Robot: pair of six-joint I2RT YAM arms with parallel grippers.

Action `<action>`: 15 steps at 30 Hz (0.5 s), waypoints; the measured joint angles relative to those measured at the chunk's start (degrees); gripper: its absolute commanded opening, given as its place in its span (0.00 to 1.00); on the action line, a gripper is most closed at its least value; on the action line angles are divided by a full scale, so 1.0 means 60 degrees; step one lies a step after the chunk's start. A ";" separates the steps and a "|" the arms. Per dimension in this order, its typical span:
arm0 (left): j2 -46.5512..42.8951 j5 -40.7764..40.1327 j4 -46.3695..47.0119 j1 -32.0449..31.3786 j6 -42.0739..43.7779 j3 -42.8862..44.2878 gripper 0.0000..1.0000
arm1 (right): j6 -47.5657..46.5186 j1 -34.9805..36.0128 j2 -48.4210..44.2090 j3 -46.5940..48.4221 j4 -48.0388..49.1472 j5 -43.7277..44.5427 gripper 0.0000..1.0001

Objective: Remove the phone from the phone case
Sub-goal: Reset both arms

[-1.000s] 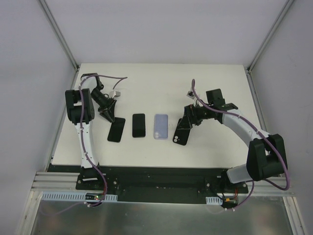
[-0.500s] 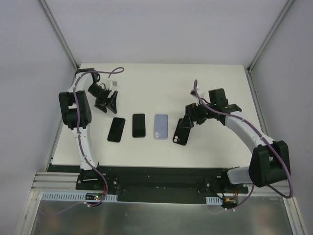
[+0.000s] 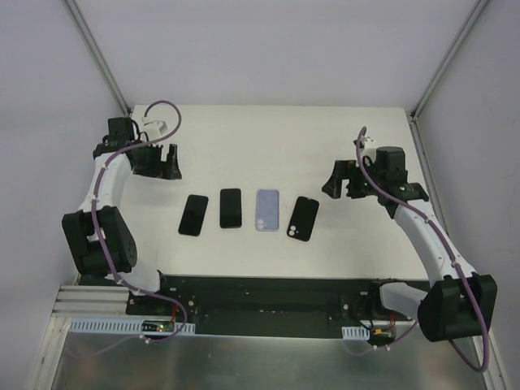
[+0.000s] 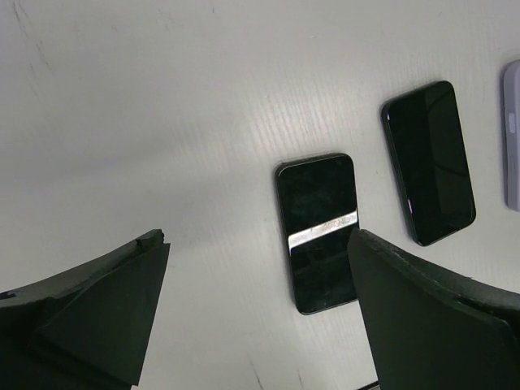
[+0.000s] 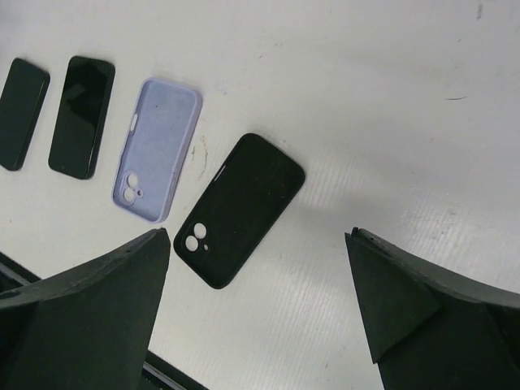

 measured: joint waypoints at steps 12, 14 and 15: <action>-0.4546 -0.0233 0.3104 -0.0007 -0.1785 -0.3858 0.99 | 0.0397 -0.0135 -0.1475 -0.0645 0.0164 0.1461 0.99; -0.5220 -0.0277 0.3555 -0.0011 -0.2076 -0.4320 0.99 | 0.0386 -0.0142 -0.1479 -0.0674 0.0240 0.1621 0.99; -0.5439 -0.0317 0.3723 -0.0007 -0.2197 -0.4481 0.99 | 0.0379 -0.0149 -0.1483 -0.0688 0.0288 0.1683 0.99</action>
